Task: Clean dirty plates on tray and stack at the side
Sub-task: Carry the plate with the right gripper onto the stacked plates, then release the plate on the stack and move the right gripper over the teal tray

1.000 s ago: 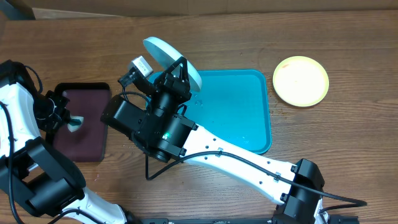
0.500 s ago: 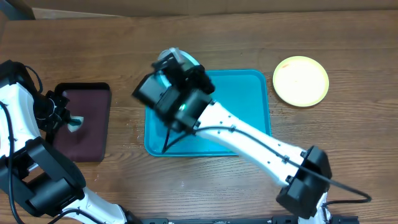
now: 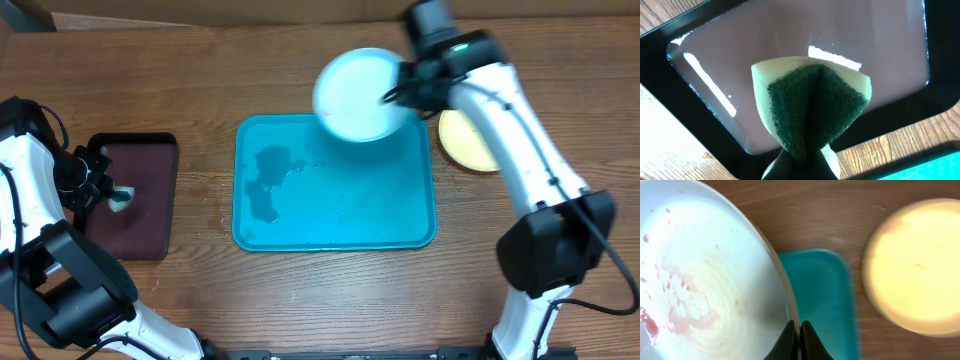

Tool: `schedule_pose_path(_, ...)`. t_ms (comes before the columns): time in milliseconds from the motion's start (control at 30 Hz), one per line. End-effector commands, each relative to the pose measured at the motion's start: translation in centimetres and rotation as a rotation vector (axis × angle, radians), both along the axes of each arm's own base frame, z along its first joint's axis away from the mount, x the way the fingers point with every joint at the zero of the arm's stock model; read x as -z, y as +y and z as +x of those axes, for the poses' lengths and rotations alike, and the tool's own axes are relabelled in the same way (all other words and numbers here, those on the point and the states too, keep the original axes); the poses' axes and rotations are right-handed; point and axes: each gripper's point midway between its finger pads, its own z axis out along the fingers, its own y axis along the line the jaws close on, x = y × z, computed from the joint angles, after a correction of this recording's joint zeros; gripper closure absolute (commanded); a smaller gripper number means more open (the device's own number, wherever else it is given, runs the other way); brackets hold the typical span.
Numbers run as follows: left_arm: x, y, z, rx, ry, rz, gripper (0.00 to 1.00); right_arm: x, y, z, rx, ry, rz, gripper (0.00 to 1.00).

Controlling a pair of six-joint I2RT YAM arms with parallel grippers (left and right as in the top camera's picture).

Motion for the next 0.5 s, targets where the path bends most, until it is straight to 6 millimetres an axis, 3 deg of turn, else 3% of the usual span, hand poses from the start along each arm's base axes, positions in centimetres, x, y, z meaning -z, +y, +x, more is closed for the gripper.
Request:
schedule_pose_path(0,-0.4,-0.1,0.1,0.015,-0.017,0.004,0.96,-0.5,-4.7,0.4,0.081,0.020,0.064,0.96)
schedule_pose_path(233,-0.3,-0.1,0.3,0.019,-0.021,0.007,0.96,3.1,-17.1,-0.7,0.333,0.083,0.056,0.96)
schedule_pose_path(333,-0.2,0.0,0.4,0.020,-0.022,0.008,0.96,4.6,-20.3,-1.3,0.408,0.091,0.085,0.96)
schedule_pose_path(467,-0.2,0.1,0.5,0.022,-0.025,0.011,0.96,5.8,-22.4,-1.8,0.458,0.086,0.138,0.96)
